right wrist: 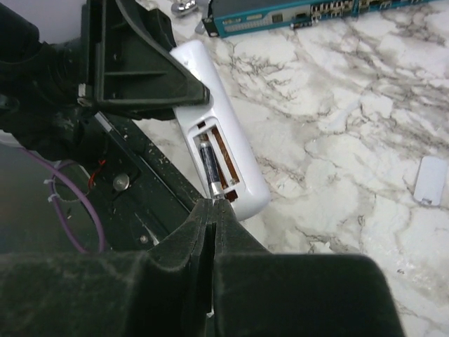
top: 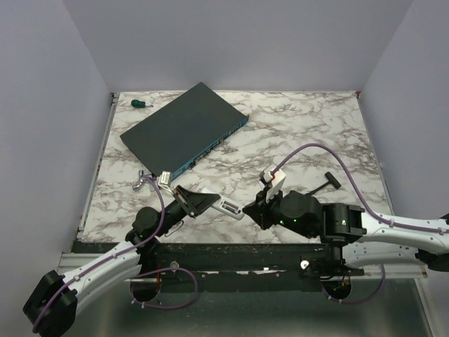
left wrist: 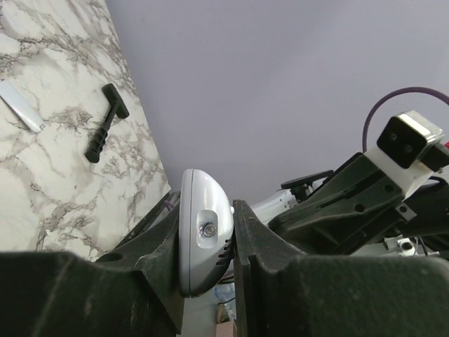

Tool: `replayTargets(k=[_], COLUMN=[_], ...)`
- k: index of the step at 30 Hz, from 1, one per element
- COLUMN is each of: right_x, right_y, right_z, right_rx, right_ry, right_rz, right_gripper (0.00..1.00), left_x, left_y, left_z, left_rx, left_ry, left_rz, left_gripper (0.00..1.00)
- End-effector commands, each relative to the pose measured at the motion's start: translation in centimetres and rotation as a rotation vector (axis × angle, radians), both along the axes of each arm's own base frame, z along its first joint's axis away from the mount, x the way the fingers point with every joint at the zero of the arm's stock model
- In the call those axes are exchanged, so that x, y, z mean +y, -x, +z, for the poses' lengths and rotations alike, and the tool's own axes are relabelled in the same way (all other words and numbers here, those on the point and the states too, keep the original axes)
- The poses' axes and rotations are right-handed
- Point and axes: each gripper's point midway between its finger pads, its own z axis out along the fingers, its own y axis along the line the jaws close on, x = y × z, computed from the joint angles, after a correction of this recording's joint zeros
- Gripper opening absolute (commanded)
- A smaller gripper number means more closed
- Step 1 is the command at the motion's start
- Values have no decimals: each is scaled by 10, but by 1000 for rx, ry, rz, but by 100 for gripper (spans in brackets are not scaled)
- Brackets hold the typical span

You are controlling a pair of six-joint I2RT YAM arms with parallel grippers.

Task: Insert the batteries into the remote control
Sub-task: Load the battery into the remote control.

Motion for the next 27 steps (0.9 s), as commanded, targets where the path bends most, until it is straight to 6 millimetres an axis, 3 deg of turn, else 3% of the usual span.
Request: replayTargets(k=[1, 27], right_x=[3, 13], right_y=[5, 2], right_z=[-18, -30], right_rx=[76, 76], right_ry=[-19, -31], right_rz=[-14, -21], right_gripper=[1, 1], left_x=[4, 6], left_y=[-4, -4], left_z=[13, 11], left_rx=[16, 27], left_ry=[41, 40], left_rz=[30, 41], left_gripper=[0, 0])
